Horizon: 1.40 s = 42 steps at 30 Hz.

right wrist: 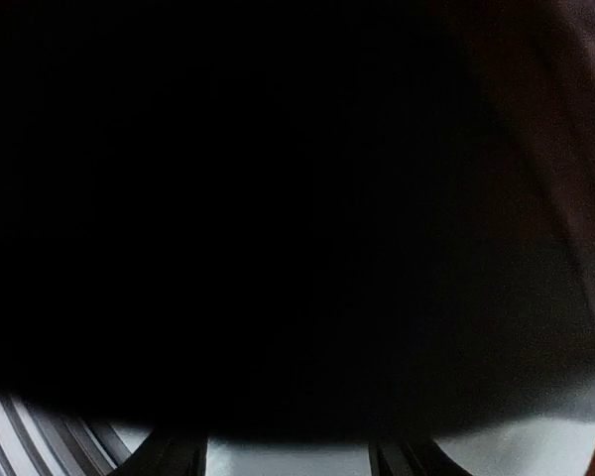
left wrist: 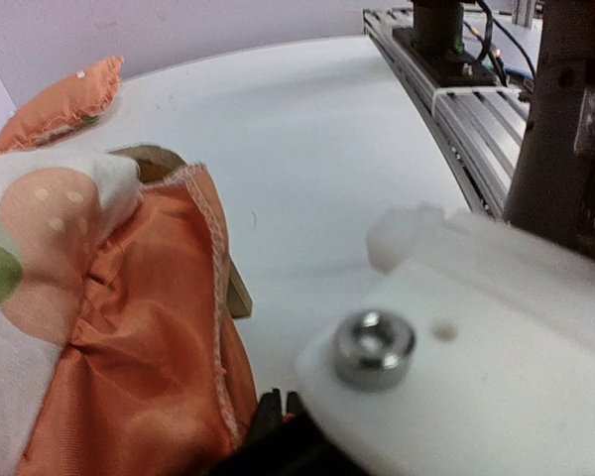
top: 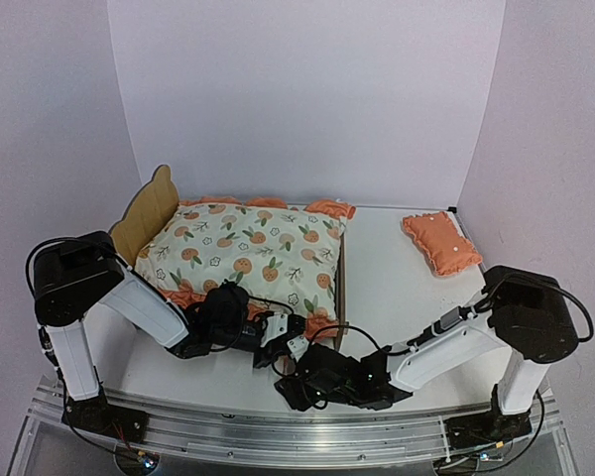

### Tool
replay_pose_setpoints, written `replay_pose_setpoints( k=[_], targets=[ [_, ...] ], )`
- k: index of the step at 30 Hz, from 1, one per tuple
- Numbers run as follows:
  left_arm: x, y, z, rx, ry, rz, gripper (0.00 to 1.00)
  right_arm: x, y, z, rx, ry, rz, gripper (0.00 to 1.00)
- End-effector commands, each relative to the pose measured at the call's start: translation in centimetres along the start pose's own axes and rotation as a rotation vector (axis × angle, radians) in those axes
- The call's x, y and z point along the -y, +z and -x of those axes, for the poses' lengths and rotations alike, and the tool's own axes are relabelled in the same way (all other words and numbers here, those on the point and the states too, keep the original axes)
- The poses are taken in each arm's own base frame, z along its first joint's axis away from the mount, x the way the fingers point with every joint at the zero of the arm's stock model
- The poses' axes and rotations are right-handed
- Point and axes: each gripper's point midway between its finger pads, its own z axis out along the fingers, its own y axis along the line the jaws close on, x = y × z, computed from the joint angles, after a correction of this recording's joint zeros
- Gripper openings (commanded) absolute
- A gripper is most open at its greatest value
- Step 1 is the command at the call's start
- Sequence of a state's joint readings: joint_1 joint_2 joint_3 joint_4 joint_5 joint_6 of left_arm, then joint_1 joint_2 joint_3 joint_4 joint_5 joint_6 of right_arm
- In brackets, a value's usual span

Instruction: Set up the pet bed

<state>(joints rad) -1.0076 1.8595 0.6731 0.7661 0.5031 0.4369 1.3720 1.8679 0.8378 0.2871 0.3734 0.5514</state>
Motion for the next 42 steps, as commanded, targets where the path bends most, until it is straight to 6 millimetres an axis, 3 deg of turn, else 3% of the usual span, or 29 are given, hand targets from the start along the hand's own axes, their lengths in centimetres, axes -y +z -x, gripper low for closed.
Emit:
replay_pose_setpoints(
  k=[1, 5, 9, 12, 14, 18, 23, 26, 29, 32, 37, 42],
  targets=[
    [-1.5, -0.5, 3.3, 0.083, 0.028, 0.046, 0.0, -2.1, 1.1, 1.4, 0.038, -0.029, 0.048, 0.57],
    [-1.6, -0.5, 3.2, 0.082, 0.023, 0.05, 0.0, -1.0, 1.7, 1.1, 0.049, -0.021, -0.01, 0.57],
    [-1.6, -0.5, 3.3, 0.085, 0.019, 0.052, 0.0, 1.1, 2.6, -0.5, 0.037, -0.005, -0.092, 0.54],
    [-1.7, -0.5, 3.2, 0.084, 0.008, 0.056, 0.0, 2.4, 3.0, -1.7, 0.023, 0.02, -0.14, 0.48],
    [-1.8, -0.5, 3.2, 0.083, 0.005, 0.06, 0.0, 3.5, 2.9, -2.5, 0.012, 0.042, -0.186, 0.39],
    [-2.1, -0.7, 3.2, 0.082, -0.007, 0.067, 0.0, 6.8, 0.9, -4.0, 0.003, 0.1, -0.296, 0.19],
    [-2.0, -1.1, 3.5, 0.084, -0.02, 0.052, 0.0, 10.0, -2.4, -5.6, -0.016, 0.122, -0.377, 0.14],
    [-1.6, -1.1, 3.3, 0.08, -0.027, 0.03, 0.0, 10.9, -3.8, -6.1, -0.028, 0.107, -0.381, 0.13],
    [-0.9, -1.1, 2.9, 0.078, -0.023, 0.002, 0.0, 10.6, -4.4, -6.3, -0.064, 0.069, -0.328, 0.15],
    [-0.7, -1.1, 2.7, 0.076, -0.018, -0.008, 0.0, 8.8, -4.7, -5.6, -0.096, -0.032, -0.229, 0.19],
    [-1.1, -0.9, 2.7, 0.077, -0.02, 0.006, 0.0, 5.4, -5.2, -1.2, 0.013, -0.068, -0.109, 0.3],
    [-1.2, -0.9, 2.7, 0.079, -0.027, 0.008, 0.0, 1.7, -3.6, 1.6, 0.113, -0.045, 0.001, 0.49]
  ],
)
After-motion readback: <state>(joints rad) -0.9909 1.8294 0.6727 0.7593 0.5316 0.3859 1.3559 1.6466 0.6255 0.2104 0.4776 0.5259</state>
